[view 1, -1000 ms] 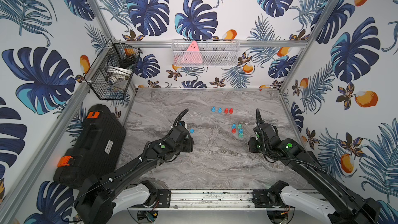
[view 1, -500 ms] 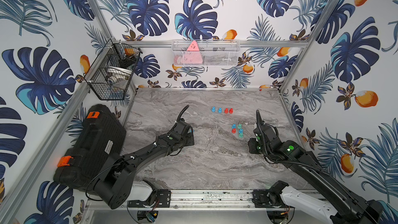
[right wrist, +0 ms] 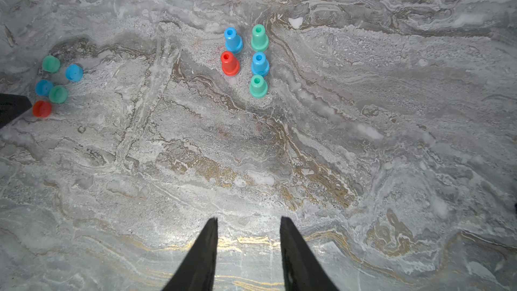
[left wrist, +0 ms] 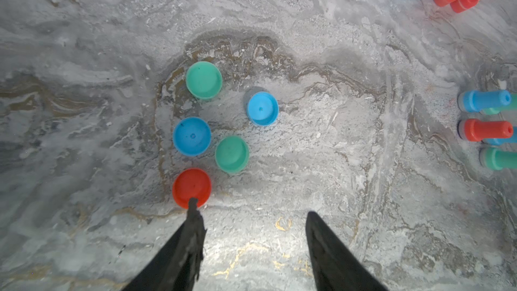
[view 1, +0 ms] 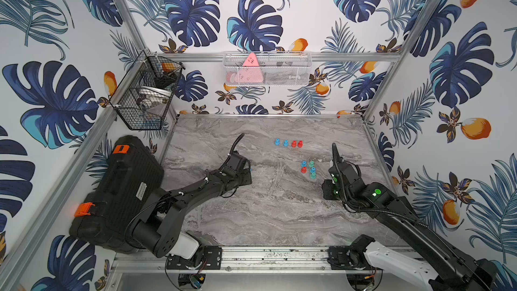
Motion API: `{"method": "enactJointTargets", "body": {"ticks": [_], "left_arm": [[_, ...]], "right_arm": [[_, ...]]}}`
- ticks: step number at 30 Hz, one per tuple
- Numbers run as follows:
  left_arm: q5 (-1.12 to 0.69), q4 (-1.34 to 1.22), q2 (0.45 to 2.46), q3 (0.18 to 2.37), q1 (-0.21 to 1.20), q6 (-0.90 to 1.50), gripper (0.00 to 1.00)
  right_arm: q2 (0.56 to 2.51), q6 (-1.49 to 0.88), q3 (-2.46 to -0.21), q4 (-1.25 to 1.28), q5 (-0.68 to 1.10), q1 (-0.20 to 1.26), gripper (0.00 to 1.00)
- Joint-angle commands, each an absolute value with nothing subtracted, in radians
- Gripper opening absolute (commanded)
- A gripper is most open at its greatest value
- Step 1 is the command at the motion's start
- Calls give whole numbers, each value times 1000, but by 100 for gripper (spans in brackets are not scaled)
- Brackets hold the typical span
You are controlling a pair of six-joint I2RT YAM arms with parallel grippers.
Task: Close the stamp cap
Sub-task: Move the cover to the center of the board.
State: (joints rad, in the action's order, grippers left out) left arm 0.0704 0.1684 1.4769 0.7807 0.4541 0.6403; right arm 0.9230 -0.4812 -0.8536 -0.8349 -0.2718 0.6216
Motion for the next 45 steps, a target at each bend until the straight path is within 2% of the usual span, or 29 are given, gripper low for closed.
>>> {"method": "enactJointTargets", "body": {"ticks": [1,45], "left_arm": [[66,135,1483,785,447,640,63],[51,62,1601,763,417,654,62]], "right_arm": [[924,-488,-856,-818,-283,623,40],[925,-488,-854,-815,-288,623,41]]}}
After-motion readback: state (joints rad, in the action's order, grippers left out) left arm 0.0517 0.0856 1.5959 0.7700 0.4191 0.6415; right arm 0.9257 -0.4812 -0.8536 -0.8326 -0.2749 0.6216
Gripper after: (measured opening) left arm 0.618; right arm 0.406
